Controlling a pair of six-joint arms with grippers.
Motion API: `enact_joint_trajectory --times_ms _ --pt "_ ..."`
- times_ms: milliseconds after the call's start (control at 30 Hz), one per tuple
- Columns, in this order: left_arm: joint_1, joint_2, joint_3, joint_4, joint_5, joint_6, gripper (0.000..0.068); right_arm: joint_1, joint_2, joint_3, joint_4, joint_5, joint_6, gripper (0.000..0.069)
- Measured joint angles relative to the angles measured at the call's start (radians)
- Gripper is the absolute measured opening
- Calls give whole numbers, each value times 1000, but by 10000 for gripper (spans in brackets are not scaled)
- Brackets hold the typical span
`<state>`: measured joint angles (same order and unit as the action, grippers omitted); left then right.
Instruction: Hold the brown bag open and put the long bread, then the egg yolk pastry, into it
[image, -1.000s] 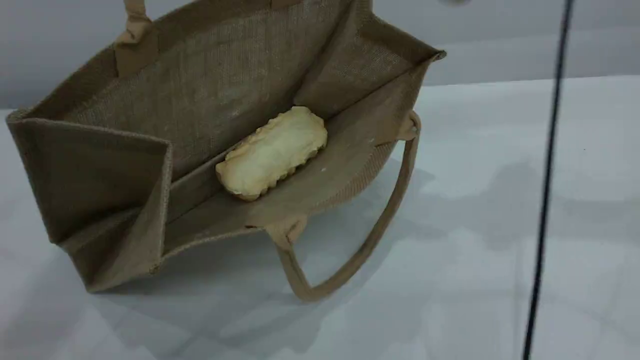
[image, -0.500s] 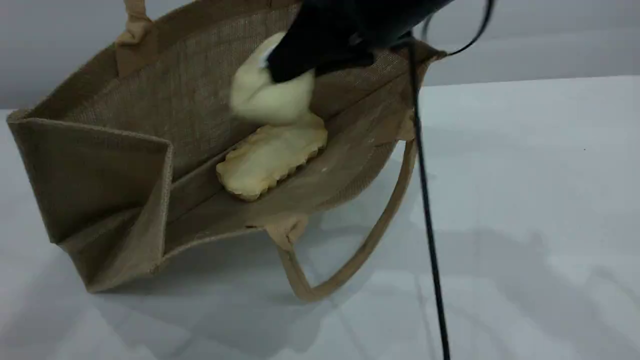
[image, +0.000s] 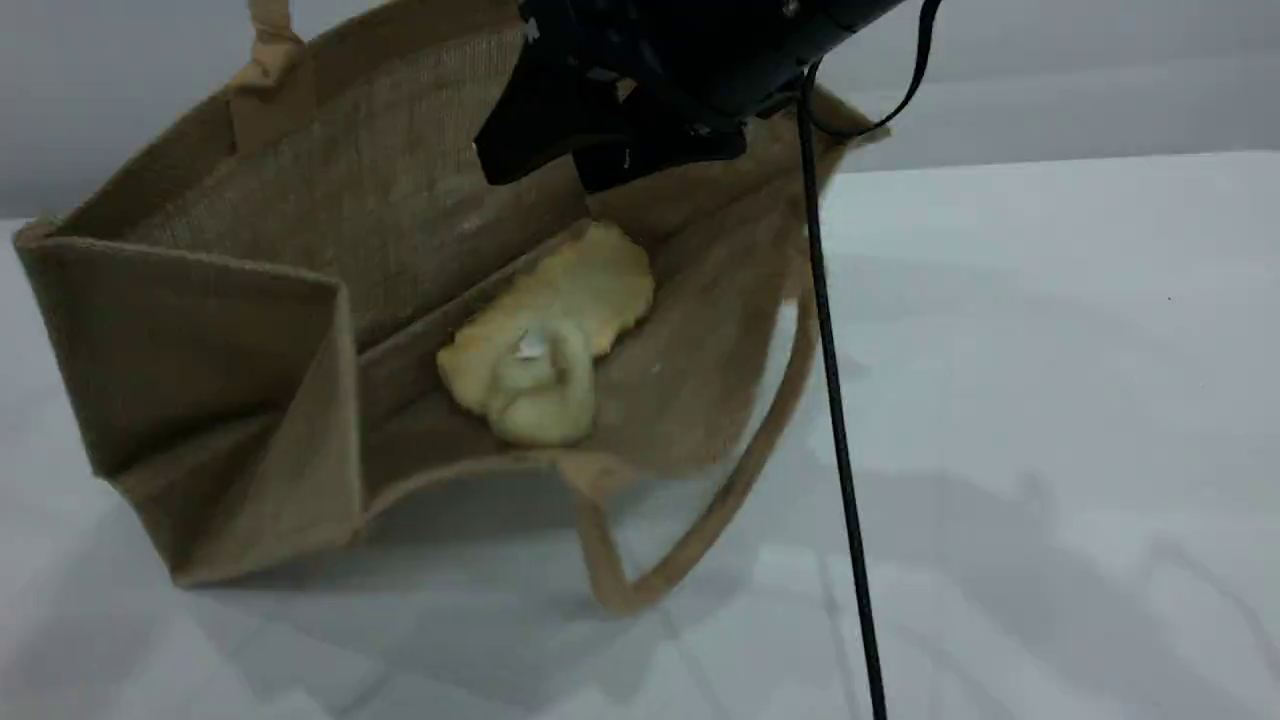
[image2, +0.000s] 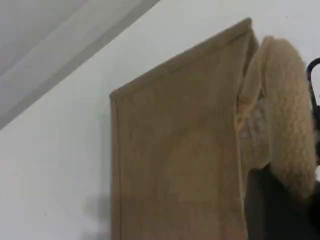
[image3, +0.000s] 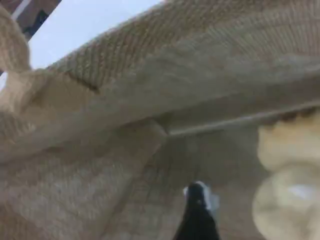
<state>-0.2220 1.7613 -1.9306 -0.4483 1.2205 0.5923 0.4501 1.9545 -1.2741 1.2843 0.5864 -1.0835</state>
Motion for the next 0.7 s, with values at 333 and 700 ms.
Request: enact_joint_trajectory --times_ms 333,700 --pt "0 0 1 -5 0 0 83 -40 -78 0 -63 74 7 539" --pt "-10 38 3 -157 0 11 83 -253 -336 0 -277 192 178 526"
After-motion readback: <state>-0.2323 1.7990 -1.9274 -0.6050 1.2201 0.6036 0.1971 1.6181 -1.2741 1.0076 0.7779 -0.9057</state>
